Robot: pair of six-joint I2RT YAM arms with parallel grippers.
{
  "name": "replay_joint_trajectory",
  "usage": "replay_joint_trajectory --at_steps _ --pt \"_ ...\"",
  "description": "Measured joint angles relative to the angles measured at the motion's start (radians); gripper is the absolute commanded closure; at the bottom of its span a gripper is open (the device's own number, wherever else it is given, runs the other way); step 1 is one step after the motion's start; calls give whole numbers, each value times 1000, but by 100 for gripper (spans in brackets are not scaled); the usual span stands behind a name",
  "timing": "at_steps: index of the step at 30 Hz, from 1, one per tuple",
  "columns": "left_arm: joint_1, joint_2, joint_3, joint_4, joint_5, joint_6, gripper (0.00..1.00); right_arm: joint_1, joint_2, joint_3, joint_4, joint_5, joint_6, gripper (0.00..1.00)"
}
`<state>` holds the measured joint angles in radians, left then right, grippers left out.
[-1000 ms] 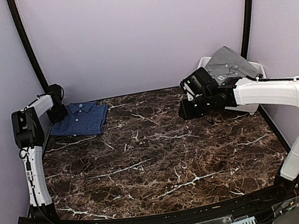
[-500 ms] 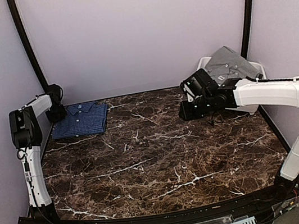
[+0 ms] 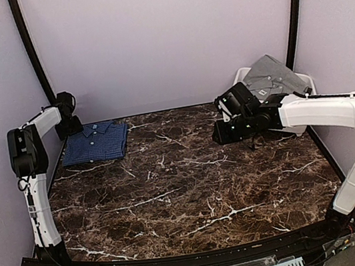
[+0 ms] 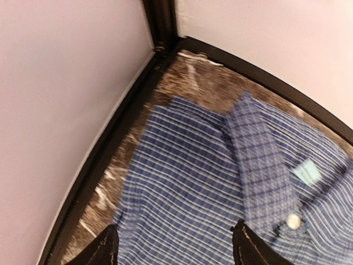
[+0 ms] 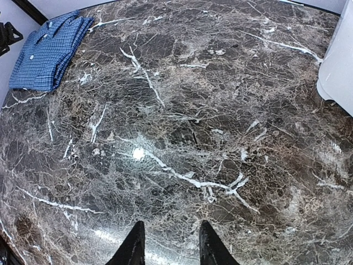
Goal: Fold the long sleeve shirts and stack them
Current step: Move the square-folded shirt to the corner of the board, then reset both arms
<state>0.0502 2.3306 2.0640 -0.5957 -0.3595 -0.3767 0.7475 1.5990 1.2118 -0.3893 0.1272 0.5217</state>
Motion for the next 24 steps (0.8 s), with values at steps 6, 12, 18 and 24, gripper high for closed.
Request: replay_joint_trajectory --at_steps 6,12,18,24 --pt "-78 -72 -110 30 76 -4 31 5 -23 -15 2 0 9 69" --pt "-176 -171 -348 94 181 -34 31 6 -39 -32 9 5 12 68" --pt "-236 -272 -533 162 280 -63 29 7 -48 -48 12 13 14 65" --pt "-256 -341 -592 209 361 -71 26 7 -58 -50 22 31 15 55"
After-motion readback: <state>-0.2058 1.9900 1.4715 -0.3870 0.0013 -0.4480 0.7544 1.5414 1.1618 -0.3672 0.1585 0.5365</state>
